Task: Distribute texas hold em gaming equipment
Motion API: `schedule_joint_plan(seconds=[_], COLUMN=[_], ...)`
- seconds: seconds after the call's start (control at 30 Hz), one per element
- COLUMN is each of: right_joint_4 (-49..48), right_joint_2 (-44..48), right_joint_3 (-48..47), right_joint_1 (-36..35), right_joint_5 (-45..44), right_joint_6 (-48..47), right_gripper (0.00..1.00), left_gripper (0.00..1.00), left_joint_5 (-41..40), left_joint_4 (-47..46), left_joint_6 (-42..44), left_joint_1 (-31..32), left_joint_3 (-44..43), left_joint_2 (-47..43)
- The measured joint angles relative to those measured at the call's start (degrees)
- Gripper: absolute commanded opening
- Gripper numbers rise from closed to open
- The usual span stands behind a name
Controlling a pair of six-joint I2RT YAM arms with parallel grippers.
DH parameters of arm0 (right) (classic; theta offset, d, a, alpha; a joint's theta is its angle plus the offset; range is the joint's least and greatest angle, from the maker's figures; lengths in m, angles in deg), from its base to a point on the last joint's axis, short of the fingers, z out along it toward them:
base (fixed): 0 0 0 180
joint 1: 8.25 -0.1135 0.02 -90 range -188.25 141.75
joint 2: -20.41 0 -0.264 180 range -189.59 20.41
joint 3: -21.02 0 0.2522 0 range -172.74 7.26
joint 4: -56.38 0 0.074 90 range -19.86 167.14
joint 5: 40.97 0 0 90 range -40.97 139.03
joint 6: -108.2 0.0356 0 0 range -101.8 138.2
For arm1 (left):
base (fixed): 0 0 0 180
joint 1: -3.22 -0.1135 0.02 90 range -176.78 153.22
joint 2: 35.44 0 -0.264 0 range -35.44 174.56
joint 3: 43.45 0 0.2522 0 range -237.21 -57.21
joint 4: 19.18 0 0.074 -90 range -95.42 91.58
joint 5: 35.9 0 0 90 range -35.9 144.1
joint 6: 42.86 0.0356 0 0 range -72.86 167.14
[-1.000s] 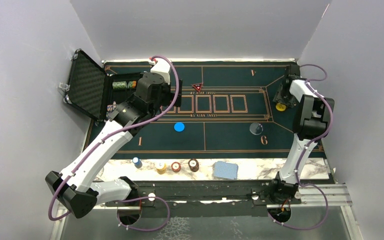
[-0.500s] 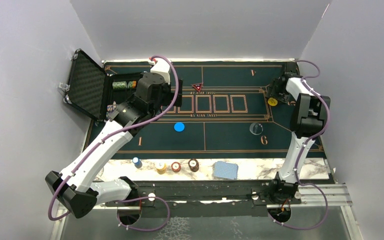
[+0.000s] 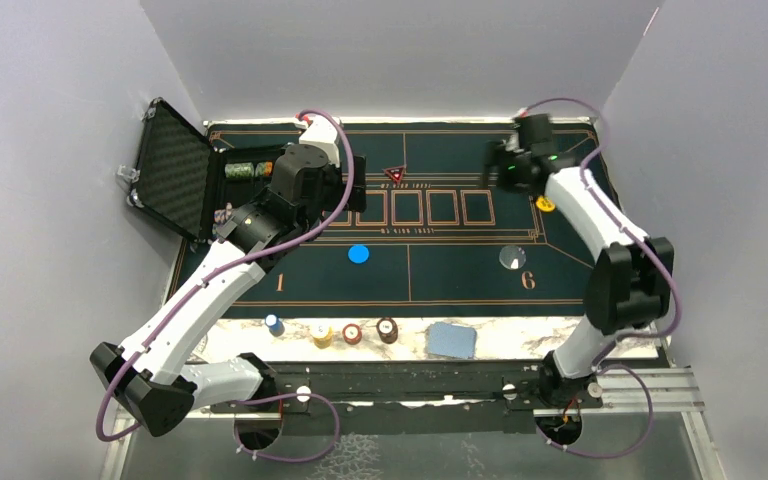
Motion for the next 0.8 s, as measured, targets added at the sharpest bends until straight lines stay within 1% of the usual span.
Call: schedule_joint_plan(seconds=[0.07, 0.17, 0.2, 0.27, 0.3, 0.4, 0.53, 0.6, 0.67, 0.73, 0.8], right_joint_4=[-1.18, -2.25, -2.12, -1.53, -0.35, 1.05, 2.05, 2.08, 1.86, 3.04, 5.11], right_joint_2=[4.48, 7.61, 7.82, 8.24, 9.44, 12.94, 24.33, 30.51, 34.45, 36.11, 35.3], right_joint_3=[3.93, 10.4, 12.31, 15.45, 17.7, 19.52, 21.66, 22.51, 23.96, 25.18, 25.27], right_joint_1=[-8.33, -21.31, -24.65, -28.79, -29.55, -30.64, -30.4, -30.32, -30.32, -30.29, -30.27], right_joint_5=[2.56, 5.46, 6.32, 7.23, 7.5, 7.48, 7.26, 6.84, 6.71, 7.08, 8.28], right_joint_6=[2.03, 5.42, 6.36, 7.76, 8.48, 8.7, 7.93, 6.75, 5.25, 3.5, 1.95], right_gripper=[0.85, 0.85, 0.85, 0.85, 0.85, 0.86, 0.87, 0.9, 0.94, 0.94, 0.93], left_gripper=[0.99, 0.99, 0.99, 0.99, 0.99, 0.99, 0.99, 0.99, 0.99, 0.99, 0.99], left_joint_5=[0.74, 2.38, 2.99, 4.15, 4.52, 5.38, 5.97, 6.34, 6.75, 7.06, 7.37], left_joint_4=[0.02, 0.42, 0.81, 1.27, 1.44, 2.27, 3.1, 3.45, 3.8, 4.24, 4.92], left_joint_6=[-0.76, -2.36, -3.04, -4.52, -5.31, -7.28, -10.14, -11.65, -13.07, -14.05, -14.91], left_joint_1=[0.0, 0.0, 0.0, 0.0, 0.0, 0.0, 0.0, 0.0, 0.0, 0.0, 0.0], left_joint_3=[0.0, 0.0, 0.02, 0.39, 0.98, 3.69, 6.82, 8.07, 8.76, 9.29, 9.68], left_joint_2=[0.0, 0.0, 0.0, -0.2, -0.57, -2.47, -5.25, -6.43, -7.19, -7.74, -8.13])
